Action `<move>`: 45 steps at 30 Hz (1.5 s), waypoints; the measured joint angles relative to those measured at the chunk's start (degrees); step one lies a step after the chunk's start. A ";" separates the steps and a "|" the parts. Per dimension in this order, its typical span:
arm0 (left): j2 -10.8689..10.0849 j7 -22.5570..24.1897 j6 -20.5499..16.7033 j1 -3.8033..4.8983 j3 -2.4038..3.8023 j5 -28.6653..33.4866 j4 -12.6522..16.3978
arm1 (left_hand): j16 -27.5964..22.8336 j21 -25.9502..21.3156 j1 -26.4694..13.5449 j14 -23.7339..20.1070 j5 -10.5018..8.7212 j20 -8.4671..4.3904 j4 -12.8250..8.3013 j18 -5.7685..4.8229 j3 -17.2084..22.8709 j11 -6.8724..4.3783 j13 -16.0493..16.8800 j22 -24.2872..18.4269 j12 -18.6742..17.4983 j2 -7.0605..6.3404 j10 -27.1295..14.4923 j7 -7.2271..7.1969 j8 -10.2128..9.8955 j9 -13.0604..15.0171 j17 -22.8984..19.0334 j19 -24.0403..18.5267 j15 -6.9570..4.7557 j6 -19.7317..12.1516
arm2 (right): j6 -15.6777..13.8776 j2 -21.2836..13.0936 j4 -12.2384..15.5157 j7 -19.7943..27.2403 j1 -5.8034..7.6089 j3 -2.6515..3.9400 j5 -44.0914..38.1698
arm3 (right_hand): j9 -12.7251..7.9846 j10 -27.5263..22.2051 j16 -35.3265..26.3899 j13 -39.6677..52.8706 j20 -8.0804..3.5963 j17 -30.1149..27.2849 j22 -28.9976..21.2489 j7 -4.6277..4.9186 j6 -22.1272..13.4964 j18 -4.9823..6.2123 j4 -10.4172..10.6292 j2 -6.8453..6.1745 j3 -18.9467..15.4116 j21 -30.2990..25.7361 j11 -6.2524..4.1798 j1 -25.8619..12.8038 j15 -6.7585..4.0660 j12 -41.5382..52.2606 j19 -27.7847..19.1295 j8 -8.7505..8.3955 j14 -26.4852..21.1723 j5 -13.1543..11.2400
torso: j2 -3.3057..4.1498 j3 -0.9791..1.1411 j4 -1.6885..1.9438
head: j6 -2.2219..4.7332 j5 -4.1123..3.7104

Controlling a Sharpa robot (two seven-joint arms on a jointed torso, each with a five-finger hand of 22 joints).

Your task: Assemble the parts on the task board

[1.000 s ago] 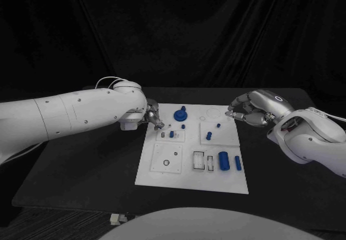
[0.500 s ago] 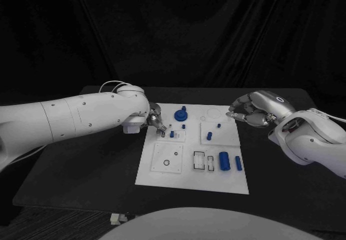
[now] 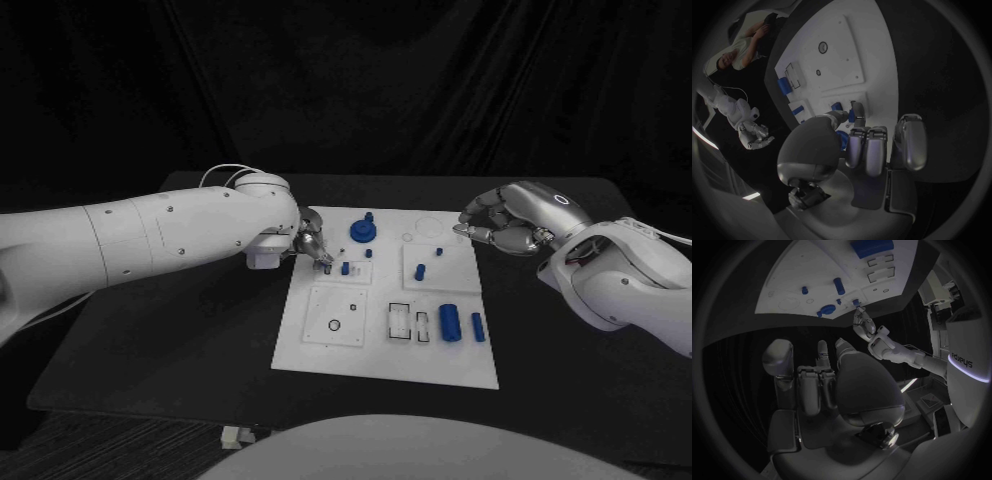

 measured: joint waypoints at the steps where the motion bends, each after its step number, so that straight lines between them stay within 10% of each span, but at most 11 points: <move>1: 0.00 0.00 0.02 -0.02 0.00 0.00 0.00 | 0.00 0.00 0.00 0.00 -0.20 0.00 0.00 0.00 0.00 0.00 0.00 0.00 0.00 0.00 0.00 0.00 0.00 0.00 0.00 0.00 0.00 0.00 | 0.00 0.01 0.00 0.00 0.00 0.00 0.00 | 0.00 0.00 0.00 0.00 0.00 0.00 0.00 0.00 0.00 0.00 0.00 0.00 0.00 0.00 0.00 0.00 0.00 0.00 0.00 0.00 0.00 0.00 | 0.01 0.00 0.01 | 0.00 0.01; 45: 0.58 0.81 0.43 -0.95 -0.01 -0.01 -0.93 | 0.00 -0.67 -0.30 0.00 -2.09 0.00 -0.56 0.00 0.56 0.00 0.00 0.00 -0.22 -0.30 0.00 0.00 0.00 0.19 0.00 0.00 0.00 -0.01 | 0.01 0.07 -0.07 -0.02 -0.04 0.00 0.03 | 0.00 0.00 -0.22 0.00 0.20 0.00 0.03 0.00 0.00 0.00 0.00 0.23 0.00 -0.63 0.00 0.24 0.00 0.00 -0.20 0.00 0.00 0.00 | 0.01 -0.01 -0.01 | 0.00 -0.16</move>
